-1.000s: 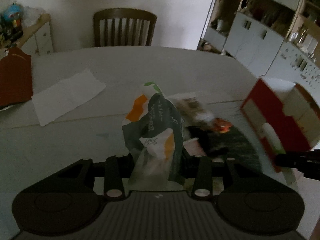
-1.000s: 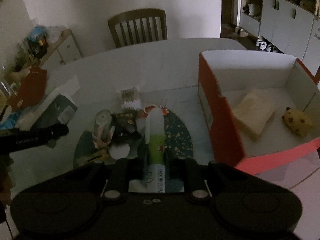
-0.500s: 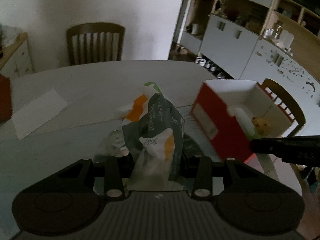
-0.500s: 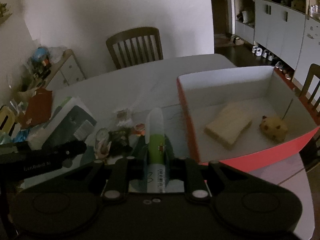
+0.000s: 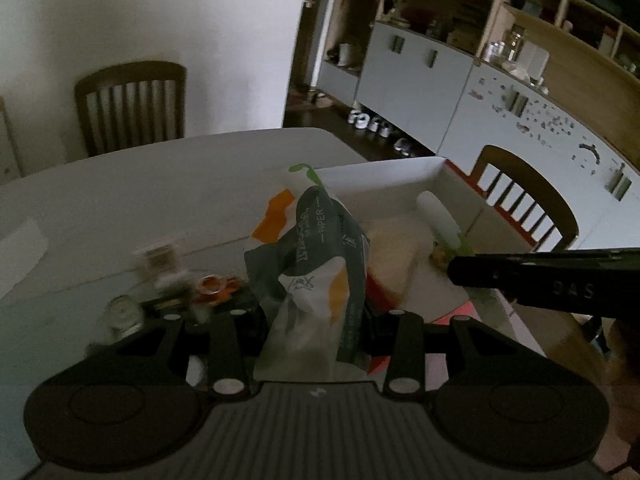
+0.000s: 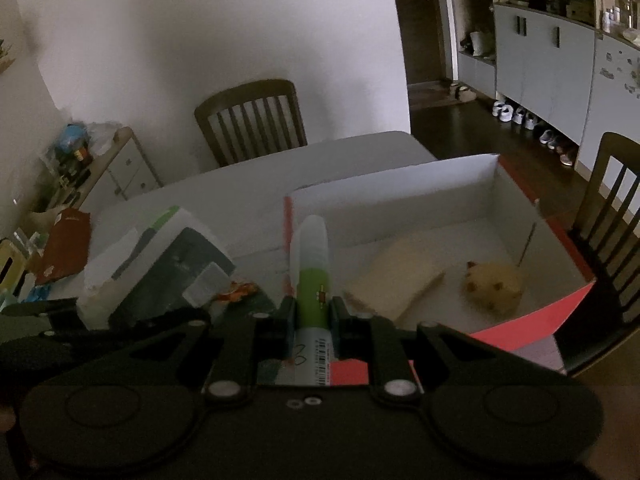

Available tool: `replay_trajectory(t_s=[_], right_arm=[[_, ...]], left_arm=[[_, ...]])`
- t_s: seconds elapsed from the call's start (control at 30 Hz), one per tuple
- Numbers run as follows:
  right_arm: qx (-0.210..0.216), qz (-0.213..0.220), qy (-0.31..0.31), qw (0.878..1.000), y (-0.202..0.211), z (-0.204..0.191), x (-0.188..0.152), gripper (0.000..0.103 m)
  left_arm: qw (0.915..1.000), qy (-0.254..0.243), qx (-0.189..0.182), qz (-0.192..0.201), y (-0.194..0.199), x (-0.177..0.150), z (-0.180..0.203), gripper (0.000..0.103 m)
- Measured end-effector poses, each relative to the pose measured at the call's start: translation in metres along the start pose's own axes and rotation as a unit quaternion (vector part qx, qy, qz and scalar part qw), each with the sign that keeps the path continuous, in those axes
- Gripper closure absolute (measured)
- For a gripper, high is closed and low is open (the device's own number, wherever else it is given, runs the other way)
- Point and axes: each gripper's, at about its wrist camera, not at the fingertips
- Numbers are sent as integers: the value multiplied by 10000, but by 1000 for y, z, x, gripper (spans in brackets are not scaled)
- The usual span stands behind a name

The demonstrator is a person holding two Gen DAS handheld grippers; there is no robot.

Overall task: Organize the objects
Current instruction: 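Carry the snack bag and tube over the red shoebox with both grippers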

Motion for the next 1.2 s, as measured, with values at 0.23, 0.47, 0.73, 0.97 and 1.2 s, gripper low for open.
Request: replay_trajectory(t_s=[0.23, 0.47, 0.73, 0.97, 1.2], right_arm=[[-88, 65, -86, 9999, 2, 42, 10, 86], [-305, 170, -108, 9993, -4, 83, 26, 86], [-410, 152, -181, 9989, -24, 124, 44, 86], [-393, -262, -195, 9987, -60, 140, 41, 86], [-244, -602, -129, 9978, -86, 140, 28, 87]], left_arm=[[9997, -214, -109, -72, -29, 12, 44, 63], [9989, -426, -157, -133, -57, 27, 79, 62], [9976, -619, -97, -285, -96, 40, 106, 62], [9961, -606, -25, -635, -134, 45, 113, 62], [9921, -518, 199, -1129, -168, 38, 106, 62]])
Point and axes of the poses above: each gripper's, at about its wrist camera, not at the fingertips, and y roughly against the way its jaws point, z to its right, x to its top, and after that the axes turned 3 degrees about y, right-handed
